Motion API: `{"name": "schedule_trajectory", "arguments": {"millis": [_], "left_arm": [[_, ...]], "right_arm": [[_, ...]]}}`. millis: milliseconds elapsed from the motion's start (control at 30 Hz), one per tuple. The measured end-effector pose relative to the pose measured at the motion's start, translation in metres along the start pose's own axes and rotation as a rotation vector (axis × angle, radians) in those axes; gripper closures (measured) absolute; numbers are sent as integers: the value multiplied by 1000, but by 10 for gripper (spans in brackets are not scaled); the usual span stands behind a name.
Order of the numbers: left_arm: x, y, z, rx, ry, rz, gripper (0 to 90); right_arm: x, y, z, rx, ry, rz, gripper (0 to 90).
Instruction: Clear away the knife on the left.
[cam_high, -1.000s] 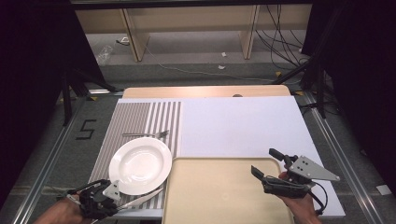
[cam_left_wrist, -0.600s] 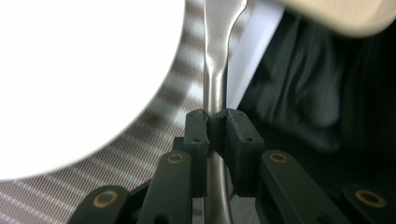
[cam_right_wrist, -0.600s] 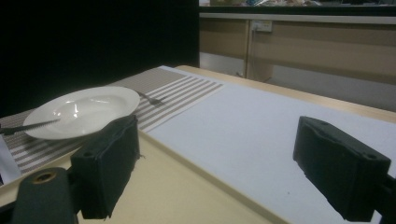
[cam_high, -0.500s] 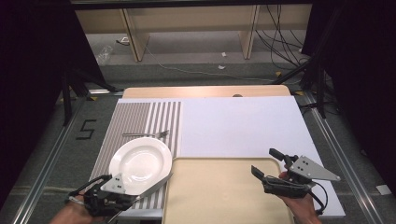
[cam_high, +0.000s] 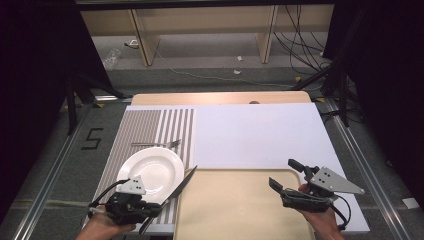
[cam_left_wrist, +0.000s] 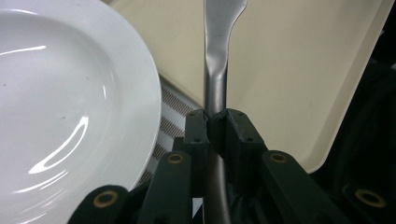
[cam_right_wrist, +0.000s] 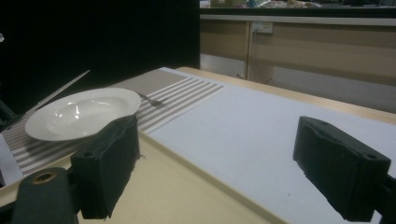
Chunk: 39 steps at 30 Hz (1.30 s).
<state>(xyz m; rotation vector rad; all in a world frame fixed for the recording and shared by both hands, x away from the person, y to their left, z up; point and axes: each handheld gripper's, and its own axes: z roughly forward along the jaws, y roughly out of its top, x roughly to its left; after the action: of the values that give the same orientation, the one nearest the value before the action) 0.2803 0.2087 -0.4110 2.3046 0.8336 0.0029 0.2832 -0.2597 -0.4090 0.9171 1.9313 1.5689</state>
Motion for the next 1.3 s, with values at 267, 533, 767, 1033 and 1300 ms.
{"name": "schedule_trajectory", "arguments": {"millis": [267,533,767,1033,1300], "left_arm": [[-9,17,10,-52,-25,-47,788],[-18,31,24,-60,-34,-35,788],[-23,41,38,-18,-43,-26,788],[-29,48,53,36,-44,-34,788],[-35,55,70,92,-60,-26,788]], "right_arm": [[0,0,-1,-8,-1,1,154],[0,1,-2,-4,-3,0,154],[0,1,-2,-6,-1,-4,154],[0,1,-3,-5,-2,-2,154],[0,1,-3,-8,0,-2,154]]}}
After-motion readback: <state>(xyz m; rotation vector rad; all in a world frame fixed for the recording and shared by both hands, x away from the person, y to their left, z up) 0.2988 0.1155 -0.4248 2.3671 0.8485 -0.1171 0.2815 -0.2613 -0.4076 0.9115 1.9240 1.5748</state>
